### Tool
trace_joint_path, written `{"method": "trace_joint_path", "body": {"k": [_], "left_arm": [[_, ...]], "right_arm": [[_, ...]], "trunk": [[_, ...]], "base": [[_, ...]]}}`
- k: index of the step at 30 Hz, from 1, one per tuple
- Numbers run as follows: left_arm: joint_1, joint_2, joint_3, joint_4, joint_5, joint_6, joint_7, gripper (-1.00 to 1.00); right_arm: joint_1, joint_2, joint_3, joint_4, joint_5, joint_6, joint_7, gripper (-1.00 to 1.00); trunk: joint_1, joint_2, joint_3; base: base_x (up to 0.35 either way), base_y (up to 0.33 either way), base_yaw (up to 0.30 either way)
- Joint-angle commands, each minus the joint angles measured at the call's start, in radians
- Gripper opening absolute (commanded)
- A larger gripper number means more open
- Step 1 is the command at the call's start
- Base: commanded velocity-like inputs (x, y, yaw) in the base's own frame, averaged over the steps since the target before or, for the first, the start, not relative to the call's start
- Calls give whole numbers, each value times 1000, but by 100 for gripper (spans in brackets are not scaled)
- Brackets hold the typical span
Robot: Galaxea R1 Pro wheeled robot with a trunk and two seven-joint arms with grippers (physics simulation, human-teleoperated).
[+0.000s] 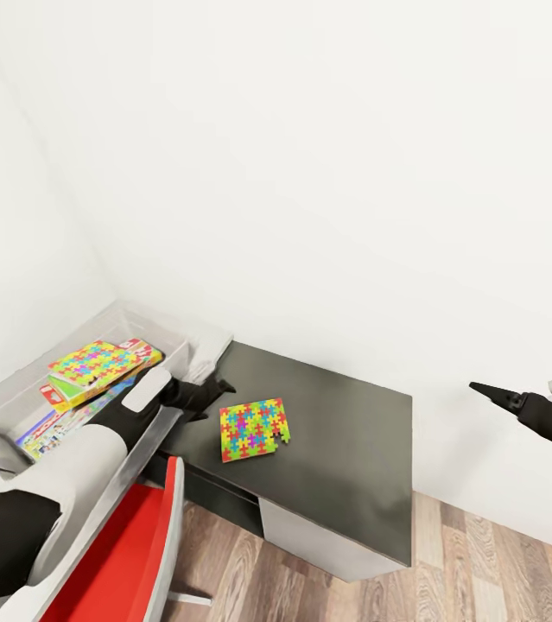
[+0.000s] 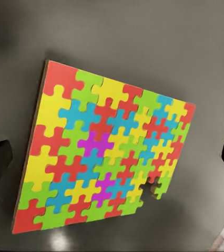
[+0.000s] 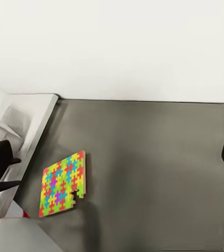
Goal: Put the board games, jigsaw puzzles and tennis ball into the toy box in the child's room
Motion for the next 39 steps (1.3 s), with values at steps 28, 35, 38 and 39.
{"method": "trace_joint_path", "body": {"k": [28,35,38,39], "left_arm": [[0,11,-4,63,-73,-28,-46,100],[-1,23,-3,84,-91,-40,-56,100],[-1,27,-4,87,-93,-56,-57,100],[-1,27,-5,87,-94,-62,-59,100]], "right_arm": [[-1,-3,-3,0,9,4,11,100],[-1,-3,-4,0,9,4,11,100],[-1,-3,-4,0,9,4,11,100],[-1,-3,-4,0,9,4,11,100]], "trunk": [[1,-2,-2],[1,-2,-2],[1,-2,-2],[1,-2,-2]], "base": [[0,0,-64],[0,0,0],[0,0,0],[0,0,0]]}}
